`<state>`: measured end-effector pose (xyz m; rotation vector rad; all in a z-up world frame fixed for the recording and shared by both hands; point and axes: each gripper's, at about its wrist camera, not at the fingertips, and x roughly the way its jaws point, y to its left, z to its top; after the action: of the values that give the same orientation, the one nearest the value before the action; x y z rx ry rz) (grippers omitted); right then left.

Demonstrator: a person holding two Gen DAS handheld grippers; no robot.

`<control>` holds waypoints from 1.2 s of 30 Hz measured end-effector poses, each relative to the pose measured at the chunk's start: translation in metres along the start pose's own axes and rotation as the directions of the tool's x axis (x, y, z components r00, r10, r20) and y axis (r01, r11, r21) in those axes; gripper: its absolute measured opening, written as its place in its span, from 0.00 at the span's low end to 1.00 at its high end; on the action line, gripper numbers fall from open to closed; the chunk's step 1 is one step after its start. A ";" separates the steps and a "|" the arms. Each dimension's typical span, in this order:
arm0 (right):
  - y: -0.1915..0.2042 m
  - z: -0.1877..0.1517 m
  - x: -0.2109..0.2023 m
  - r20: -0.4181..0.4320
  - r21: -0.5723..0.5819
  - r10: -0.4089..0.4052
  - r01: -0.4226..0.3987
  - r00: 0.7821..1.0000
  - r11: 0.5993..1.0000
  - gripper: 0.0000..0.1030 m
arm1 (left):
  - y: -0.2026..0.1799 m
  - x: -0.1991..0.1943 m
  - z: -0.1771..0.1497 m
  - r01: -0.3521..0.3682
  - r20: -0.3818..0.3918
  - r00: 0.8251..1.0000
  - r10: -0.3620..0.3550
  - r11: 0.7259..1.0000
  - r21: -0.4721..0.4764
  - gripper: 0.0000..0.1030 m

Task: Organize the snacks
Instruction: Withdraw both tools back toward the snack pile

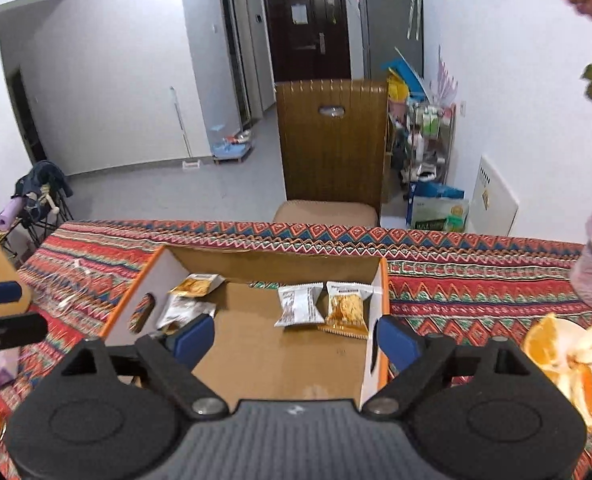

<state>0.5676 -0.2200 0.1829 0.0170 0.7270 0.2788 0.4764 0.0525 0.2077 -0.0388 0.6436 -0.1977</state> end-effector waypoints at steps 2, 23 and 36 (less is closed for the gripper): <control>0.004 -0.014 -0.024 0.015 -0.026 -0.001 0.002 1.000 1.000 0.88 | -0.007 -0.022 -0.009 -0.007 0.015 1.000 0.007 1.000 0.008 0.95; 0.015 -0.217 -0.186 0.201 -0.082 0.105 -0.091 0.974 0.993 0.99 | -0.060 -0.175 -0.210 -0.062 0.220 0.974 0.059 0.998 0.009 1.00; 0.036 -0.348 -0.193 0.157 -0.018 0.033 -0.030 0.987 0.999 0.99 | -0.054 -0.180 -0.314 -0.111 0.149 0.982 0.120 0.992 -0.065 1.00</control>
<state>0.1923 -0.2629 0.0520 0.0353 0.5683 0.3099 0.1378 0.0429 0.0687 -0.0696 0.4969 -0.0634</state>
